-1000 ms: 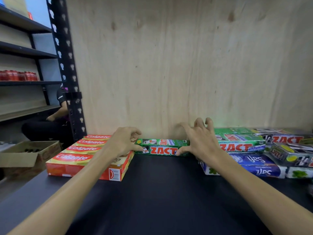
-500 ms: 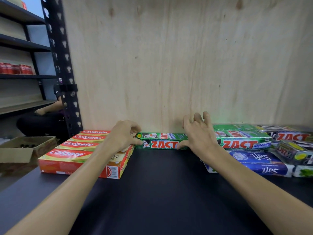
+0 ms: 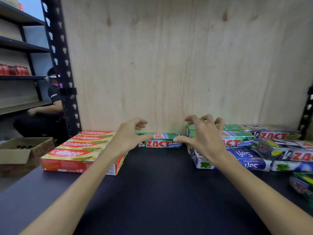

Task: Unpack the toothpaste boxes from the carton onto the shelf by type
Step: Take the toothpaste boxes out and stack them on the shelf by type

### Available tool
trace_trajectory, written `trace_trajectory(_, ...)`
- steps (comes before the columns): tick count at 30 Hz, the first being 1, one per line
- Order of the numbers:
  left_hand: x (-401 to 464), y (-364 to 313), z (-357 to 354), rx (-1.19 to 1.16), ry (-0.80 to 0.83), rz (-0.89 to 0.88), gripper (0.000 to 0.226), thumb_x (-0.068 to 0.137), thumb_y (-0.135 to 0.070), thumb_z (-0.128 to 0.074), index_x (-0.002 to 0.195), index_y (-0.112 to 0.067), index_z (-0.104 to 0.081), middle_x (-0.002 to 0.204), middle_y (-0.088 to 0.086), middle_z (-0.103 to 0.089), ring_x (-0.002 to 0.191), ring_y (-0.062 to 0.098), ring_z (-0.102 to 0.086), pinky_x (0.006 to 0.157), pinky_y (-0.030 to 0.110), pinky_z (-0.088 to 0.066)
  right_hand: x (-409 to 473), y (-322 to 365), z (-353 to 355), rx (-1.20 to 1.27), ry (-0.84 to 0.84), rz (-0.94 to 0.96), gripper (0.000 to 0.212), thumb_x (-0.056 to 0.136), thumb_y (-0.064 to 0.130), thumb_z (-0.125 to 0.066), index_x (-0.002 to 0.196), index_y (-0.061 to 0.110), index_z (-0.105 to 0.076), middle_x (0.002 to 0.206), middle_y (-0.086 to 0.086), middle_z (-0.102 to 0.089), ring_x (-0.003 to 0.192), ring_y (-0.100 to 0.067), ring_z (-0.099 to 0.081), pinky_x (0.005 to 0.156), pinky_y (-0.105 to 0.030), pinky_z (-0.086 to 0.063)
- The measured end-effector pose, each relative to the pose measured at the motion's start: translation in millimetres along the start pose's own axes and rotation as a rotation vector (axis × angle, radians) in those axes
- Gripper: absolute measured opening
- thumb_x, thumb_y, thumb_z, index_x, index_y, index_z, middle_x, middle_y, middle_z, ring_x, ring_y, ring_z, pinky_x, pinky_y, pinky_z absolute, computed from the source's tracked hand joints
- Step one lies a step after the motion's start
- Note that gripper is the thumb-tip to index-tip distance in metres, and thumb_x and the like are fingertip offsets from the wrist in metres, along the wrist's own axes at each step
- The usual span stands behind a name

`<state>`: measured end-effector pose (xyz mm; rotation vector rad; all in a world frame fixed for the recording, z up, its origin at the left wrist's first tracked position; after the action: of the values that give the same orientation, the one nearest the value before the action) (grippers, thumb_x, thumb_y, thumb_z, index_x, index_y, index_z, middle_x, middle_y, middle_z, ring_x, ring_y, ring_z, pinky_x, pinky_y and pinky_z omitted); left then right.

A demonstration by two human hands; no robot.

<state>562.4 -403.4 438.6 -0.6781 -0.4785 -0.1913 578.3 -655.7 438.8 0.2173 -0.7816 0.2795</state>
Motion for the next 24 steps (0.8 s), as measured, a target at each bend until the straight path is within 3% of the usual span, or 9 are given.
trace_trajectory(5, -22.9, -53.9, -42.5, -0.165, -0.024, -0.082, 0.051, 0.085, -0.040, -0.077, 0.132, -0.025, -0.061, 0.122, -0.009, -0.064, 0.109, 0.002, -0.061, 0.099, 0.026, -0.050, -32.2, -55.9, 45.0, 0.031, -0.124, -0.140, 0.084, 0.066, 0.088, -0.055, 0.127, 0.031, -0.060, 0.123, 0.004, -0.068, 0.122, -0.023, -0.042, 0.091, -0.040, -0.017)
trace_trajectory(8, -26.0, -85.4, -73.6, -0.214, 0.032, -0.099, 0.056, 0.086, -0.047, -0.074, 0.137, -0.032, -0.056, 0.128, -0.011, -0.059, 0.114, 0.003, -0.058, 0.100, 0.027, -0.048, -50.5, -91.0, 59.7, -0.028, -0.068, -0.231, 0.093, 0.063, 0.088, -0.048, 0.134, 0.029, -0.057, 0.131, -0.001, -0.065, 0.126, -0.029, -0.040, 0.093, -0.042, -0.018)
trace_trajectory(12, -23.8, -117.8, -102.6, -0.287, 0.054, -0.080, 0.065, 0.088, -0.040, -0.076, 0.145, -0.028, -0.049, 0.113, -0.024, -0.055, 0.099, -0.006, -0.054, 0.077, 0.000, -0.040, -66.2, -115.5, 50.8, -0.070, 0.085, -0.324, 0.102, 0.068, 0.090, -0.041, 0.148, 0.026, -0.040, 0.137, -0.005, -0.061, 0.130, -0.034, -0.033, 0.100, -0.047, -0.015)
trace_trajectory(17, -21.1, -120.7, -119.5, -0.383, -0.024, -0.007, 0.067, 0.086, -0.022, -0.080, 0.146, -0.017, -0.049, 0.109, -0.024, -0.054, 0.102, -0.004, -0.057, 0.074, -0.007, -0.038, -64.0, -119.3, 48.0, -0.062, 0.062, -0.343, 0.098, 0.077, 0.084, -0.047, 0.150, 0.019, -0.035, 0.124, -0.009, -0.067, 0.132, -0.034, -0.033, 0.105, -0.050, -0.015)
trace_trajectory(20, -17.6, -115.0, -121.9, -0.363, -0.059, 0.005, 0.058, 0.085, -0.016, -0.080, 0.136, -0.020, -0.055, 0.101, -0.029, -0.056, 0.093, -0.013, -0.056, 0.073, -0.004, -0.041, -61.5, -121.1, 48.8, -0.025, 0.013, -0.327, 0.089, 0.080, 0.078, -0.053, 0.147, 0.021, -0.039, 0.116, -0.009, -0.070, 0.130, -0.032, -0.033, 0.102, -0.047, -0.013)
trace_trajectory(22, -13.6, -109.8, -120.7, -0.388, -0.067, 0.023, 0.054, 0.082, -0.015, -0.082, 0.127, -0.027, -0.054, 0.102, -0.023, -0.061, 0.100, -0.004, -0.061, 0.080, 0.005, -0.047, -61.5, -119.1, 47.9, -0.032, -0.024, -0.308, 0.083, 0.080, 0.076, -0.056, 0.141, 0.021, -0.045, 0.104, -0.008, -0.071, 0.123, -0.031, -0.038, 0.098, -0.046, -0.016)
trace_trajectory(24, -13.6, -105.5, -113.8, -0.384, -0.051, 0.039, 0.059, 0.081, -0.018, -0.084, 0.130, -0.026, -0.052, 0.105, -0.017, -0.064, 0.105, 0.006, -0.062, 0.089, 0.018, -0.049, -61.9, -116.9, 47.9, -0.013, -0.051, -0.307, 0.078, 0.079, 0.074, -0.060, 0.136, 0.022, -0.050, 0.097, -0.006, -0.071, 0.119, -0.029, -0.040, 0.096, -0.045, -0.017)
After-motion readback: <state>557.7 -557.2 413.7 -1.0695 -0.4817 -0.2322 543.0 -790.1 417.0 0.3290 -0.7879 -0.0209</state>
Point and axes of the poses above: each hand's wrist, its own x-axis towards the middle knuckle, its own z-axis out of the back of the hand, y = z × x, the point moved 4 cm from there along x, towards the middle knuckle
